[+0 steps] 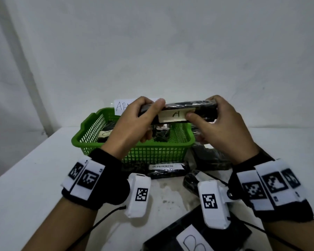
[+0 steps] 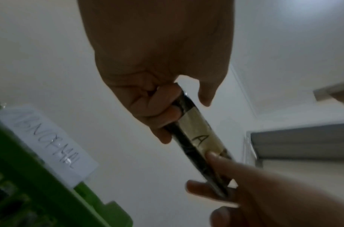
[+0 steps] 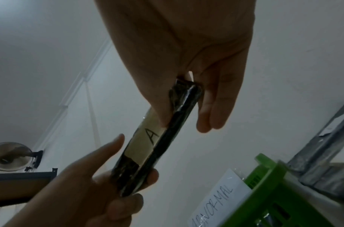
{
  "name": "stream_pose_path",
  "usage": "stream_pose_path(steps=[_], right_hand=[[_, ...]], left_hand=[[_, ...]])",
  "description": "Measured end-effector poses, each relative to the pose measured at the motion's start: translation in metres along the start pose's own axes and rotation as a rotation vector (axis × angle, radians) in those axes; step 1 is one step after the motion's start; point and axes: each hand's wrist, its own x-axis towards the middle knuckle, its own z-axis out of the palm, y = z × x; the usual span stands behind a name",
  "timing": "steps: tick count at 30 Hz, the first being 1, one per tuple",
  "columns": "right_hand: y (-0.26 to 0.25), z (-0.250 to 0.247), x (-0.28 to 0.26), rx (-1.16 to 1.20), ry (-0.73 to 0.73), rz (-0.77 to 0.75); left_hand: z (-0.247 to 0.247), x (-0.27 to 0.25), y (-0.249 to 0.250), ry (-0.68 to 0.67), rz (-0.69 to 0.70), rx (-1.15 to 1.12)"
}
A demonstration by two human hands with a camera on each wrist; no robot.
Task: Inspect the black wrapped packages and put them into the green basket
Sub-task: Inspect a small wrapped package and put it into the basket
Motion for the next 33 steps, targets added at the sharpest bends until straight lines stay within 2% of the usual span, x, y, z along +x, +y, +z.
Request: stream_pose_path(steps=[2,4,7,10,15,18,21,23,27,30,33], right_hand=[[-0.002,0.001,-0.001,0.094,-0.088,0.068],[-0.005,0.001,0.001,0.346,-0.17,0.186],[-0.008,0.002,0.002,0.556,-0.126,0.215],[-0.005,0.009,0.004,0.558,-0.068,0.198],[0.0,0.016,0.004,0.39,0.051,0.063],[-0.003,0.012,0.002,0.4,0.057,-0.012],[-0.007,0.011,0.0,0.345,0.021,-0.092],[-0.006,0.011,0.0,0.366,-0.033,-0.051],[-0.008,0.008,0.003,0.699,-0.144,0.246],[-0.005,0.005,0.005,0.739,-0.132,0.211],[-0.003,0.006,0.005,0.669,-0.112,0.147]], left_hand=[[0.0,0.002,-0.002,0.02,-0.002,-0.054],[-0.003,0.003,-0.004,0.001,0.002,-0.095],[-0.005,0.002,-0.006,-0.031,0.02,-0.125],[-0.003,-0.001,-0.005,0.013,0.072,-0.042],[0.0,-0.003,-0.005,0.067,0.148,0.066],[-0.001,-0.003,-0.004,0.052,0.163,-0.007],[0.001,-0.002,-0.004,0.017,0.12,-0.146],[0.001,-0.001,-0.004,0.037,0.121,-0.193],[-0.001,-0.001,-0.005,0.007,0.206,-0.164],[0.001,-0.001,-0.007,-0.007,0.126,-0.203],[0.001,0.0,-0.007,-0.043,0.014,-0.244]])
